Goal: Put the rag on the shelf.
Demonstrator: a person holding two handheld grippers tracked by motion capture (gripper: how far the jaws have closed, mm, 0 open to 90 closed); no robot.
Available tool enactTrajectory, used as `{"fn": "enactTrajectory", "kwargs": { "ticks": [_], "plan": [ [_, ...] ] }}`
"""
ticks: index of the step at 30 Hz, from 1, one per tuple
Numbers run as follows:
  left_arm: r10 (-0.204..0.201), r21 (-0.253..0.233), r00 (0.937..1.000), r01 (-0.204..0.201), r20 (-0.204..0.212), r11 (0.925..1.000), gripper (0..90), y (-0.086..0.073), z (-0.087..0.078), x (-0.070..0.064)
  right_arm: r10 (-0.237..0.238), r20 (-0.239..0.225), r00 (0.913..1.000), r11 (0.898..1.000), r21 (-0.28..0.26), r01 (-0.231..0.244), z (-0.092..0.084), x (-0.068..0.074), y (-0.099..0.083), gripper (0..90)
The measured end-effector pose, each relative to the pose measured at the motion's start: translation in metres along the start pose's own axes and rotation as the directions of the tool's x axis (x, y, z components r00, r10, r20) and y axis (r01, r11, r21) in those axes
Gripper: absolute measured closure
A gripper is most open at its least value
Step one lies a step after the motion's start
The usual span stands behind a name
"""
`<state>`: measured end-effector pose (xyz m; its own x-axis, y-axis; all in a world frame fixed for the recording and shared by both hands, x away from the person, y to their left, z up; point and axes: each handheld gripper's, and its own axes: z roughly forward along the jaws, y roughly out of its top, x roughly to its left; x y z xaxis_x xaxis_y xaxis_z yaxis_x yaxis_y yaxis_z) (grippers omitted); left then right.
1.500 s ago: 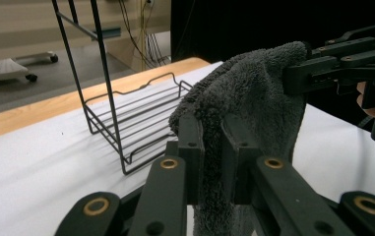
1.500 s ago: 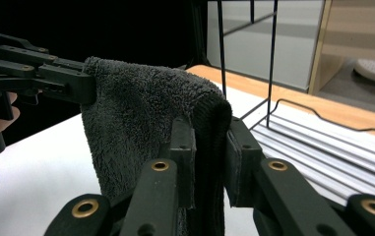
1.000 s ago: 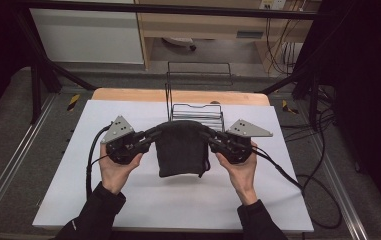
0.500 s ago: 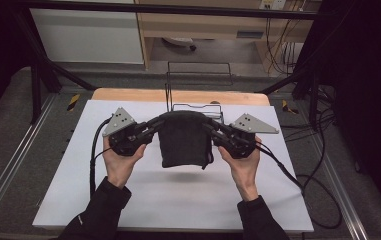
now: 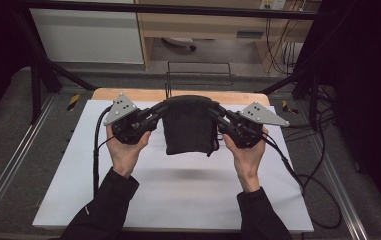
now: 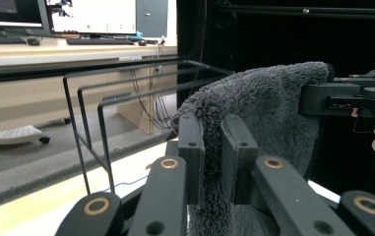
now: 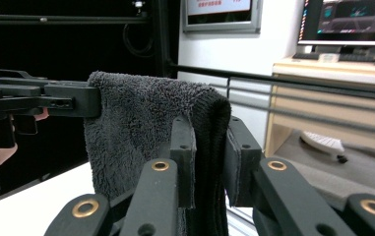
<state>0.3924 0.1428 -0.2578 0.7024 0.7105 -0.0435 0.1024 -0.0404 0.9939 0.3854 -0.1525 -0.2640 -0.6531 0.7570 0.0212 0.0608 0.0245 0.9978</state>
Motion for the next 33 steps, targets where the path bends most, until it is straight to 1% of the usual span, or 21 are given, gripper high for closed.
{"fn": "enactTrajectory", "kwargs": {
  "ticks": [10, 12, 14, 16, 19, 20, 26, 29, 33],
  "plan": [
    [0.014, -0.05, 0.9999, -0.014, 0.0, 0.9987, 80.3, 0.025, 0.011, 0.0, -0.013, 0.043, 0.999, 0.998, -0.058, 0.015, 0.001, -0.007, 0.024, 77.7],
    [0.006, -0.062, 1.0, -0.006, 0.001, 0.9981, 80.3, 0.029, 0.013, 0.0, -0.013, 0.051, 0.9986, 0.998, -0.068, 0.016, 0.002, -0.008, 0.028, 77.8],
    [0.008, -0.07, 1.0, -0.008, -0.003, 0.9975, 80.3, 0.033, 0.016, 0.0, -0.011, 0.057, 0.9983, 0.997, -0.076, 0.015, 0.002, -0.01, 0.032, 77.8],
    [0.008, -0.072, 1.0, -0.008, -0.002, 0.9973, 80.4, 0.039, 0.018, 0.0, -0.014, 0.065, 0.9978, 0.996, -0.083, 0.019, 0.003, -0.011, 0.037, 77.8],
    [0.009, -0.091, 0.9999, -0.009, -0.004, 0.9958, 80.4, 0.048, 0.021, 0.0, -0.016, 0.073, 0.9972, 0.995, -0.094, 0.023, 0.003, -0.013, 0.044, 77.9],
    [0.014, -0.094, 0.9999, -0.015, -0.006, 0.9955, 80.4, 0.052, 0.021, 0.0, -0.017, 0.076, 0.997, 0.995, -0.099, 0.024, 0.004, -0.014, 0.047, 77.8],
    [0.028, -0.114, 0.9996, -0.028, -0.009, 0.993, 80.4, 0.068, 0.025, 0.0, -0.042, 0.093, 0.9948, 0.991, -0.12, 0.053, 0.005, -0.017, 0.065, 77.8],
    [0.023, -0.125, 0.9997, -0.024, -0.01, 0.9919, 80.4, 0.074, 0.027, 0.001, -0.053, 0.105, 0.993, 0.99, -0.124, 0.066, 0.006, -0.018, 0.072, 77.9],
    [0.025, -0.134, 0.9995, -0.027, -0.018, 0.9907, 80.5, 0.081, 0.03, 0.003, -0.052, 0.116, 0.9919, 0.988, -0.137, 0.068, 0.01, -0.02, 0.08, 77.9]
  ]
}}
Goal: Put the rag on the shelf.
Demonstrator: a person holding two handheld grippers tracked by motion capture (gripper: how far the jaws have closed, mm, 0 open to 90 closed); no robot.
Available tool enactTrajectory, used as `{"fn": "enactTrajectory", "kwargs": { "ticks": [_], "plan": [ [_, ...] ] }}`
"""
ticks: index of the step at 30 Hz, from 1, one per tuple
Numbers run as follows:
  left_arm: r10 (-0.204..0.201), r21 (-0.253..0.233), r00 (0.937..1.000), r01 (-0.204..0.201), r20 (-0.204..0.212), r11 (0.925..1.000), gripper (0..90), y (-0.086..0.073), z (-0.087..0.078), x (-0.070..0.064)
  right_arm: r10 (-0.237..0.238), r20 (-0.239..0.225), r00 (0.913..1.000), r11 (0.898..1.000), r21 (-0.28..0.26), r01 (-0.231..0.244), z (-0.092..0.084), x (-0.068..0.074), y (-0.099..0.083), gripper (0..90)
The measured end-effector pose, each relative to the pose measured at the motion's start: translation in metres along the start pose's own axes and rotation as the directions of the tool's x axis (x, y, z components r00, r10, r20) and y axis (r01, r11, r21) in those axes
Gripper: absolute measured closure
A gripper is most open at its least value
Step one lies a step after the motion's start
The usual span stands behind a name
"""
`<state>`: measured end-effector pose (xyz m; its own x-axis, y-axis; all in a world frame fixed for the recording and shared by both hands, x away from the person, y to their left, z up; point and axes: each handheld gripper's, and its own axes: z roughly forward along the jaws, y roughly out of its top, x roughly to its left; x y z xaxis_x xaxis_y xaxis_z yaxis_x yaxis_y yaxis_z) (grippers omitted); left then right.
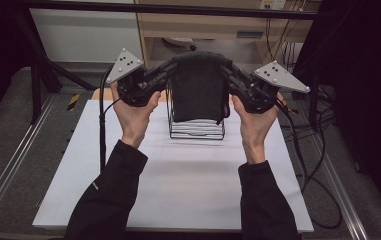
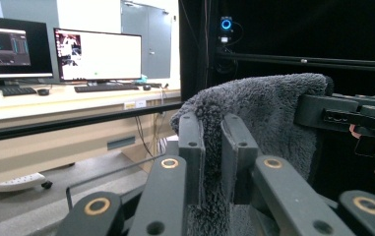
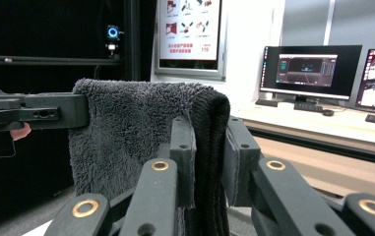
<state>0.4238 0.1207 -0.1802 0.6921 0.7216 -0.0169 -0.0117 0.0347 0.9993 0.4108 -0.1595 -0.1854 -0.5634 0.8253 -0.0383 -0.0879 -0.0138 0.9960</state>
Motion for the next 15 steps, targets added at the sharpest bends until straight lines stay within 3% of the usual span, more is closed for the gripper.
{"fn": "enactTrajectory", "kwargs": {
  "ticks": [15],
  "plan": [
    [-0.006, -0.047, 0.9999, 0.005, -0.016, 0.9989, 80.5, 0.024, 0.011, 0.009, -0.012, 0.02, 0.9997, 0.999, -0.045, 0.013, 0.018, -0.007, 0.023, 78.1]
  ]
}}
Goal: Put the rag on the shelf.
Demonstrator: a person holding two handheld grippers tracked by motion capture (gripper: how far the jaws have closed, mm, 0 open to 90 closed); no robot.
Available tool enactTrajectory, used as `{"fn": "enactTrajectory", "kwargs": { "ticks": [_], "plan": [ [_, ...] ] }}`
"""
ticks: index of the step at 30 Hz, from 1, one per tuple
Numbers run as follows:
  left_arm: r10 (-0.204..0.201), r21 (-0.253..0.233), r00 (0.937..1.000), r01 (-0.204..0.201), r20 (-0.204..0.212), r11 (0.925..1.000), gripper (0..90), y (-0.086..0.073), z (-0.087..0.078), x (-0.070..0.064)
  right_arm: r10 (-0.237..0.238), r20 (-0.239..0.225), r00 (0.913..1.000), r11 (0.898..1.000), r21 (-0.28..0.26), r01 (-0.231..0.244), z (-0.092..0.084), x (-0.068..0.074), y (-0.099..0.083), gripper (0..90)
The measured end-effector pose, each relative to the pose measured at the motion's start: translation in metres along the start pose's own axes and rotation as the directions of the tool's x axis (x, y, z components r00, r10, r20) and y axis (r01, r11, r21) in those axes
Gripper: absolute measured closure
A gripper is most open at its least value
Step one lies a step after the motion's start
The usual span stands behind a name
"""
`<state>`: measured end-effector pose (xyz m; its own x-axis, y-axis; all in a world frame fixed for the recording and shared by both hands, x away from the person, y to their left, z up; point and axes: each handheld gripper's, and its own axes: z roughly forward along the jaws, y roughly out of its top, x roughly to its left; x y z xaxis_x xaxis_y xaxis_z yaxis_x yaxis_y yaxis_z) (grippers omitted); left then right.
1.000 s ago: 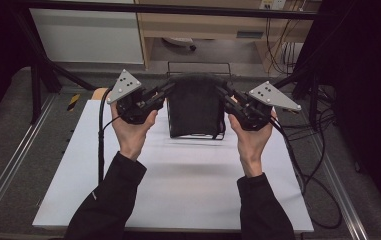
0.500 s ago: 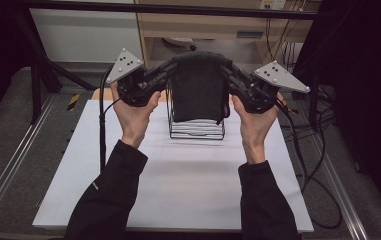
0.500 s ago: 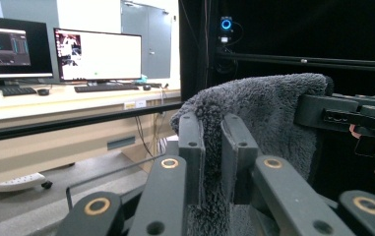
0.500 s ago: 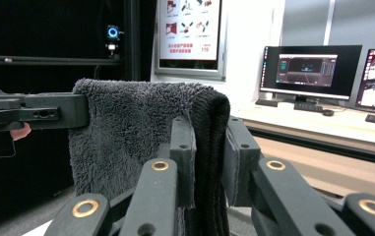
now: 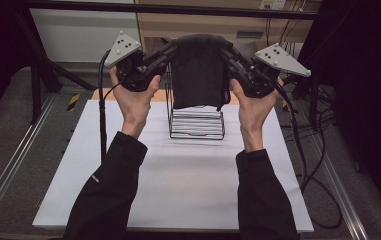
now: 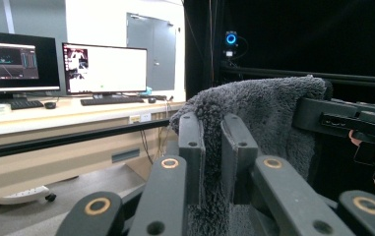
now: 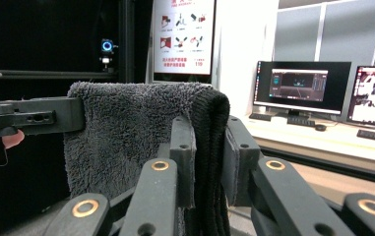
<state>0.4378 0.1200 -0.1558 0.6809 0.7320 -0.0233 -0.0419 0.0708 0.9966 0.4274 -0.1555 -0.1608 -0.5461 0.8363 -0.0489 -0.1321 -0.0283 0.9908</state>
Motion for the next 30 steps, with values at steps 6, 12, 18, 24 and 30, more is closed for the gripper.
{"fn": "enactTrajectory", "kwargs": {
  "ticks": [6, 12, 18, 24, 30],
  "plan": [
    [-0.017, -0.02, 0.9998, 0.016, -0.011, 0.9997, 80.6, 0.008, 0.005, 0.004, 0.002, 0.005, 1.0, 1.0, -0.021, -0.002, 0.008, -0.001, 0.009, 78.1],
    [-0.035, -0.043, 0.9993, 0.034, -0.013, 0.9985, 80.6, 0.012, 0.009, 0.011, -0.006, 0.007, 1.0, 0.999, -0.034, 0.006, 0.016, -0.002, 0.013, 78.2],
    [-0.025, -0.068, 0.9994, 0.023, -0.024, 0.9974, 80.6, 0.018, 0.013, 0.014, -0.015, 0.014, 0.9998, 0.999, -0.051, 0.016, 0.023, -0.005, 0.02, 78.2],
    [-0.009, -0.068, 0.9991, 0.007, -0.042, 0.9977, 80.7, 0.022, 0.02, 0.017, -0.019, 0.021, 0.9996, 0.998, -0.053, 0.02, 0.032, -0.009, 0.024, 78.3],
    [-0.016, -0.068, 0.9985, 0.012, -0.053, 0.9976, 80.7, 0.025, 0.027, 0.024, -0.026, 0.027, 0.9993, 0.998, -0.048, 0.027, 0.042, -0.014, 0.027, 78.3]
  ]
}}
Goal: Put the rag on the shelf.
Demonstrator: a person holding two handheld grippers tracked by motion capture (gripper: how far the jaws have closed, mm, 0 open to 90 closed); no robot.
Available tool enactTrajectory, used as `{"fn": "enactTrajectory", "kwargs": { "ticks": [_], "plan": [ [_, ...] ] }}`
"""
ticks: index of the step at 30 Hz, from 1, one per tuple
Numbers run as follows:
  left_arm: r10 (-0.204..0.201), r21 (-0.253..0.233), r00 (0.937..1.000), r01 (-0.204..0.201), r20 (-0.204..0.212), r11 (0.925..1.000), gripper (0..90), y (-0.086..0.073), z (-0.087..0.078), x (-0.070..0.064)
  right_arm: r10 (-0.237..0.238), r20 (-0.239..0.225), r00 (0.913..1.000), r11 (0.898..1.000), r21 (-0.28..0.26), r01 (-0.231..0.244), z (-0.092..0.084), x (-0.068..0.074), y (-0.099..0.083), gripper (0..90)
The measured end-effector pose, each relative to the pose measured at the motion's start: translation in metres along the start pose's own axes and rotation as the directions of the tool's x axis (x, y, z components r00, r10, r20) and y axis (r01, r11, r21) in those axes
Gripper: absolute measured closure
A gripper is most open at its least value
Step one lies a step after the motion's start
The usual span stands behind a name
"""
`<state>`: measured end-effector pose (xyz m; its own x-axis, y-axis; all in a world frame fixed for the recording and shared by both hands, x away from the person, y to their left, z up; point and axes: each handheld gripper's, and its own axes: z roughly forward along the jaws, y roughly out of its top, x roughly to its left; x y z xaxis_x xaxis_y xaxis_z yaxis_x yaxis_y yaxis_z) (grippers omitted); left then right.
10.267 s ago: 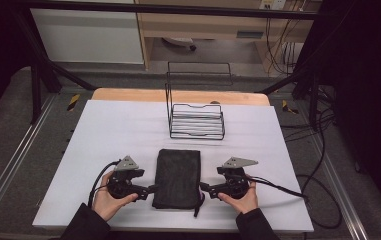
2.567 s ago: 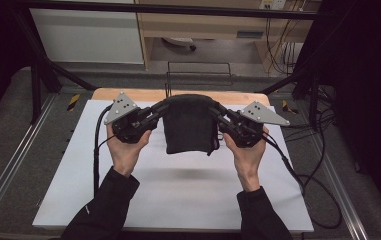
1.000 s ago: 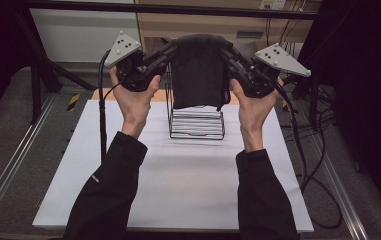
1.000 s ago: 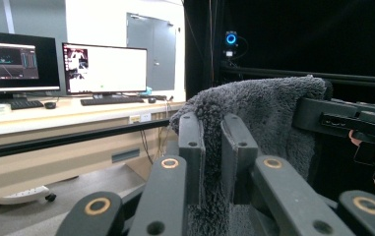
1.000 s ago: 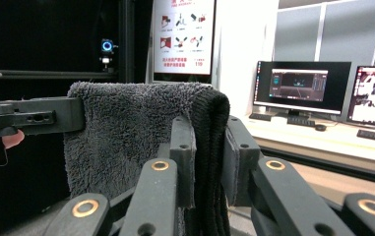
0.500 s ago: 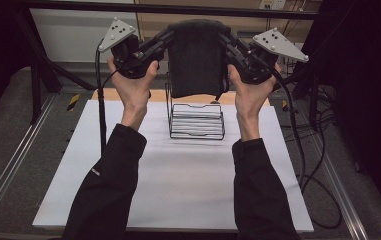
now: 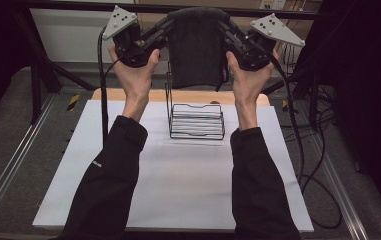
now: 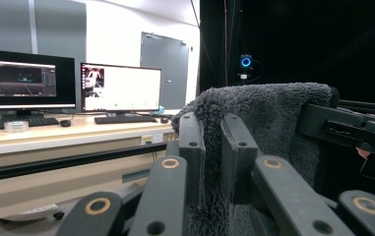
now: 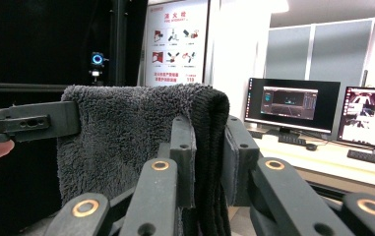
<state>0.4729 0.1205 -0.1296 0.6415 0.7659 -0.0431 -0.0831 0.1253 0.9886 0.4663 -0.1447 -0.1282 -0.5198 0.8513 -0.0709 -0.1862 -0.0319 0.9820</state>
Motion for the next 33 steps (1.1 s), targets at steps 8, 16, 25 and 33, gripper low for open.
{"fn": "enactTrajectory", "kwargs": {
  "ticks": [8, 16, 25, 33],
  "plan": [
    [0.013, 0.012, 0.9997, -0.013, -0.02, 0.9998, 80.7, 0.001, 0.013, 0.006, 0.01, 0.001, 0.9999, 1.0, 0.004, -0.01, 0.011, -0.01, -0.002, 78.3],
    [0.01, 0.017, 0.9995, -0.01, -0.029, 0.9998, 80.7, -0.01, 0.023, 0.014, 0.026, 0.003, 0.9997, 1.0, 0.017, -0.026, 0.019, -0.017, -0.012, 78.3],
    [0.038, 0.042, 0.9986, -0.037, -0.036, 0.9984, 80.7, -0.02, 0.028, 0.019, -0.006, 0.007, 1.0, 0.998, 0.056, 0.006, 0.024, -0.02, -0.02, 78.3],
    [0.028, 0.089, 0.9993, -0.025, -0.025, 0.9957, 80.7, -0.043, 0.029, 0.024, -0.006, 0.005, 1.0, 0.994, 0.112, 0.005, 0.022, -0.023, -0.041, 78.3]
  ]
}}
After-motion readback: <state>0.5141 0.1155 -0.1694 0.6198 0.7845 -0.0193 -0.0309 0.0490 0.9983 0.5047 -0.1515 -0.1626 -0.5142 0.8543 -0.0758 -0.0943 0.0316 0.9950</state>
